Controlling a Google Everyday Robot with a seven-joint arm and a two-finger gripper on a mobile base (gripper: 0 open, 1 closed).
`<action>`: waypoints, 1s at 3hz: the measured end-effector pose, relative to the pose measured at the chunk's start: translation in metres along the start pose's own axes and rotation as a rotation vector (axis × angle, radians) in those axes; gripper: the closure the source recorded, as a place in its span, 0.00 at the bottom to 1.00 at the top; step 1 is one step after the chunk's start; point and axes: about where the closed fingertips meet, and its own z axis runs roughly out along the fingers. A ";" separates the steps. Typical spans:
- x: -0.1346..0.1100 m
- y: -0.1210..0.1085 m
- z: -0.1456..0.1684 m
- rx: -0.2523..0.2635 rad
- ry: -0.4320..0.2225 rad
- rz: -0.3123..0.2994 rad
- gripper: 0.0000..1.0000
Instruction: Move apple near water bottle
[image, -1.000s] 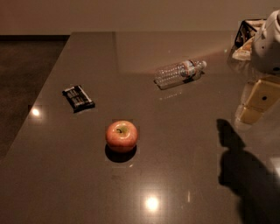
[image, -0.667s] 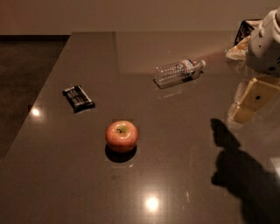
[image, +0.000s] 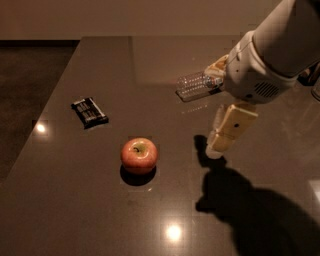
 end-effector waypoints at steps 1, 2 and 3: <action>-0.034 0.016 0.038 -0.066 -0.043 -0.057 0.00; -0.059 0.037 0.067 -0.134 -0.073 -0.104 0.00; -0.076 0.052 0.093 -0.173 -0.078 -0.136 0.00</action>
Offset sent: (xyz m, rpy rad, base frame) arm -0.0249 0.1267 -0.0744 0.0699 0.1385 0.2544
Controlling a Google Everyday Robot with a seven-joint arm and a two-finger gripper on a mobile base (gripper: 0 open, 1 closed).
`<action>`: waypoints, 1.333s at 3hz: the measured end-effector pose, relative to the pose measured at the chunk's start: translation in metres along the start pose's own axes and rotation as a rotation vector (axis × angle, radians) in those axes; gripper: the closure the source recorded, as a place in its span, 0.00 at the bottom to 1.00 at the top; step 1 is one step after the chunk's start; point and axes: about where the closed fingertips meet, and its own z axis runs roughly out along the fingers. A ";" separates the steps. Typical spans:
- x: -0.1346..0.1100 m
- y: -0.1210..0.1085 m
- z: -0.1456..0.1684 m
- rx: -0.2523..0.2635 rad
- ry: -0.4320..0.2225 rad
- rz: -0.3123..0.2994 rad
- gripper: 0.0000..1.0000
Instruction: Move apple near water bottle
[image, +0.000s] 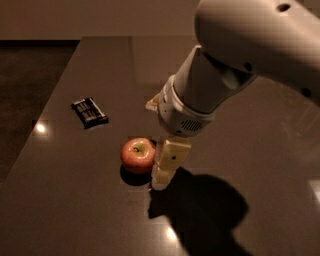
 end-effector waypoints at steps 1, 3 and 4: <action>-0.007 0.000 0.021 -0.007 0.007 -0.013 0.00; -0.005 -0.001 0.043 -0.017 0.034 0.003 0.18; -0.002 -0.002 0.041 -0.019 0.042 0.024 0.41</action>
Offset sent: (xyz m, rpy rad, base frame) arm 0.0114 0.0276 -0.0489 -0.0362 0.0133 -0.0041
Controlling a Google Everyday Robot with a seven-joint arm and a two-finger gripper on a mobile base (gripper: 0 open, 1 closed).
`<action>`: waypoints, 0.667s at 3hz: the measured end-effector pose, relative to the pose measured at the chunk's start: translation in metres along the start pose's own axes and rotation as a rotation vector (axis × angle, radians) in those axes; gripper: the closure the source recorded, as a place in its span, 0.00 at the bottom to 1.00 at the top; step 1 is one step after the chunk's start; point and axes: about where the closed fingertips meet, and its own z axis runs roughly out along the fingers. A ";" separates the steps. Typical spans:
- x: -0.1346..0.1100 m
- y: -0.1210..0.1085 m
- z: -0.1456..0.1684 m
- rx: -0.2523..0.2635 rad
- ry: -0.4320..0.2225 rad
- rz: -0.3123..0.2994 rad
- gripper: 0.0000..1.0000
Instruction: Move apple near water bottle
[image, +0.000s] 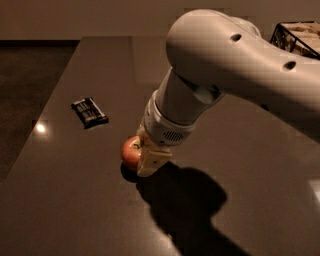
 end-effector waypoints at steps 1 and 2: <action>0.007 -0.005 -0.012 -0.004 -0.023 0.045 0.65; 0.025 -0.022 -0.035 0.006 -0.101 0.139 0.88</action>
Offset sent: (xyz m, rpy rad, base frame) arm 0.0422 -0.0684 0.0455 0.2341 0.1052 -0.2234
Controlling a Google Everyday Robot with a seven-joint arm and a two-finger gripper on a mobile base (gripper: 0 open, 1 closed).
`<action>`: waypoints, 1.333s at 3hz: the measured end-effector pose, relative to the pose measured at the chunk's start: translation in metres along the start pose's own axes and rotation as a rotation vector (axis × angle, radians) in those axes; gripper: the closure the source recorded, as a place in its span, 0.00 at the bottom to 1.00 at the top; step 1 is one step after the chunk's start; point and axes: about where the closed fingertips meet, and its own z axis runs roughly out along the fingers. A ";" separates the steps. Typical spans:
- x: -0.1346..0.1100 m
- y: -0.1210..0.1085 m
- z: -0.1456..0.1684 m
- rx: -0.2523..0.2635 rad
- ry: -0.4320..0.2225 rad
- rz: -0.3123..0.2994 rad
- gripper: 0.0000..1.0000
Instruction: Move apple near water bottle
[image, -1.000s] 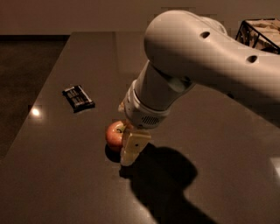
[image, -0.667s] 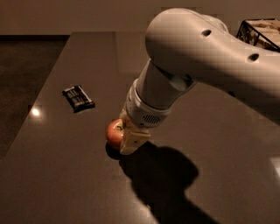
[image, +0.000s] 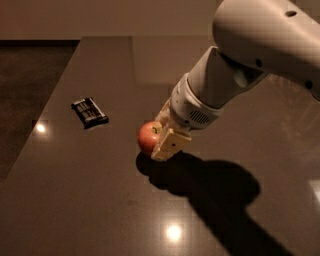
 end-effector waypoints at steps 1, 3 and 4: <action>0.024 -0.031 -0.020 0.038 -0.028 0.139 1.00; 0.093 -0.103 -0.040 0.204 -0.017 0.491 1.00; 0.111 -0.126 -0.049 0.312 0.013 0.568 1.00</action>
Offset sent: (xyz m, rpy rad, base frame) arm 0.1078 -0.1303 -0.0070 0.0843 0.1167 -0.6374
